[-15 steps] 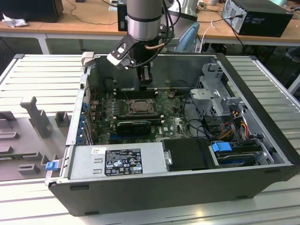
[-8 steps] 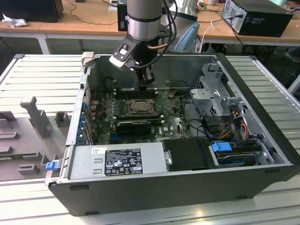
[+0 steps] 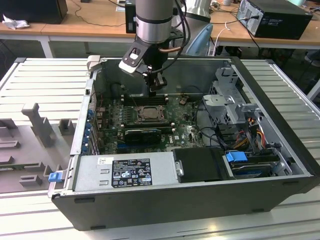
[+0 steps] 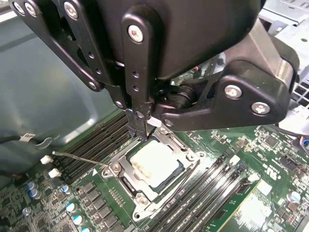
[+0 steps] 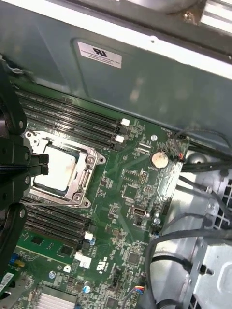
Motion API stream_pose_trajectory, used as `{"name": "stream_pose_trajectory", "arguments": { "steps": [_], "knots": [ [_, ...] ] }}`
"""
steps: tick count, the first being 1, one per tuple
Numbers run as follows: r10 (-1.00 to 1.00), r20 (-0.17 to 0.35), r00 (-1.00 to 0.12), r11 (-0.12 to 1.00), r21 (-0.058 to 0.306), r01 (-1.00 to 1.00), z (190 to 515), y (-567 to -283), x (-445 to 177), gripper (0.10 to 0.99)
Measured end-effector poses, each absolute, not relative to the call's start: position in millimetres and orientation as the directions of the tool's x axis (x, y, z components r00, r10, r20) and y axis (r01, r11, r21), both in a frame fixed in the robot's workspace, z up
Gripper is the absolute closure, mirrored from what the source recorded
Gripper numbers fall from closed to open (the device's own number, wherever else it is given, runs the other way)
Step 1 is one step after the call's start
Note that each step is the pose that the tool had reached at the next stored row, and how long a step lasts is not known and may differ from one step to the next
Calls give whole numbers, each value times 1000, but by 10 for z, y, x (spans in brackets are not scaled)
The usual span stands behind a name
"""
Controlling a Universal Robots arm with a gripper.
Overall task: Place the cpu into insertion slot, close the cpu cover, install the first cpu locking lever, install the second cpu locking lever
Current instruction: 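Install the first cpu locking lever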
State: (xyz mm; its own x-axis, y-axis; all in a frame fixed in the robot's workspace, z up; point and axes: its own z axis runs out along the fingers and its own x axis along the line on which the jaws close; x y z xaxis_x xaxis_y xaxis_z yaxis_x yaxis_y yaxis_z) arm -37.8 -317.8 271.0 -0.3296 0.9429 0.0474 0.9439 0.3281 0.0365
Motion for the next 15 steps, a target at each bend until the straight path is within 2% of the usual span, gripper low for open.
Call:
{"name": "stream_pose_trajectory", "arguments": {
  "steps": [15],
  "knots": [
    [908, 57, -416, 414, 41, 909, 2709, -3177, -377, 980]
  ]
}}
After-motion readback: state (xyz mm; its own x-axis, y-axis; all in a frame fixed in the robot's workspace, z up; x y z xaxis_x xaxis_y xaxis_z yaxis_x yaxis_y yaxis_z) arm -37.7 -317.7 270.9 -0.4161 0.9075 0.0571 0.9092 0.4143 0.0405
